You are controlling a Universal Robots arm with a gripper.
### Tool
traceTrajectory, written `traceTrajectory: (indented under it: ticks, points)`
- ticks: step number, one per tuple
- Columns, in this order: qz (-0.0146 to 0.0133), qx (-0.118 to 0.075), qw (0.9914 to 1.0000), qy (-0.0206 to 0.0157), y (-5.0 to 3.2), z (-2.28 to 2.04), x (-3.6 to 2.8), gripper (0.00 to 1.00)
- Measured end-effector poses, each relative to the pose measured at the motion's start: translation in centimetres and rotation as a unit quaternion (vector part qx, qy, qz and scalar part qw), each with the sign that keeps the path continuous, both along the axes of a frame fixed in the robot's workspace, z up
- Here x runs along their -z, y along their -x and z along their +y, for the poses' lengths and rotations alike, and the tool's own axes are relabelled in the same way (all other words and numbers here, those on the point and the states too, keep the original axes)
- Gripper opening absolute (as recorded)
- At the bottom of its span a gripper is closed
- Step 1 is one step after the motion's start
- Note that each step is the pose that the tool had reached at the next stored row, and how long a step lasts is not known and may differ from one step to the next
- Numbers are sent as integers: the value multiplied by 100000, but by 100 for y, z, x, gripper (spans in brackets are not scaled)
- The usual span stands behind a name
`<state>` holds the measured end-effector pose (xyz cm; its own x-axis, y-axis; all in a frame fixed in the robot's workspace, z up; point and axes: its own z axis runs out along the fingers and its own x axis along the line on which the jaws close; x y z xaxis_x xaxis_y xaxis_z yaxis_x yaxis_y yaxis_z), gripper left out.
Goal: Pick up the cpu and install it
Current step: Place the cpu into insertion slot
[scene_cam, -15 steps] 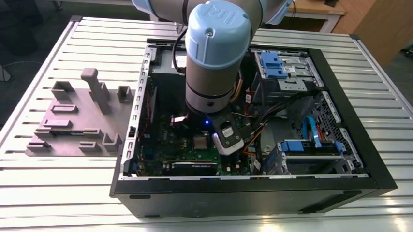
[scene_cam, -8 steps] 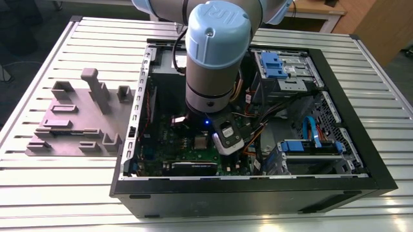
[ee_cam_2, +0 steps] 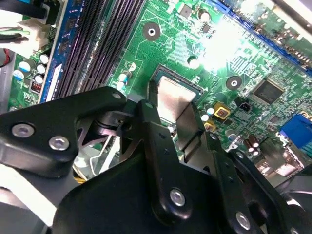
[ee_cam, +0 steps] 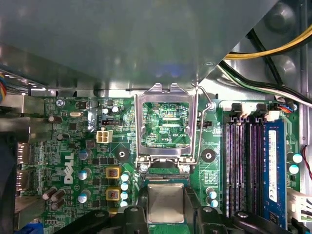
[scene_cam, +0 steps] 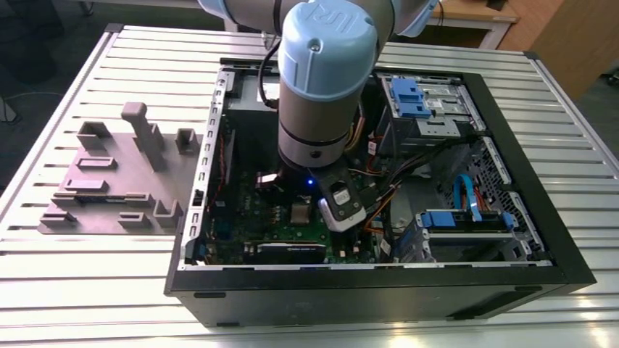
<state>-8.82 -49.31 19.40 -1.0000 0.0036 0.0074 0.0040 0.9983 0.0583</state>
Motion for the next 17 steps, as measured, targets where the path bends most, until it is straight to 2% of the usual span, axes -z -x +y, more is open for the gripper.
traceTrajectory:
  ticks: [17]
  points:
    - [-9, 125, 100000, -54, -2, 4, 13, 41]
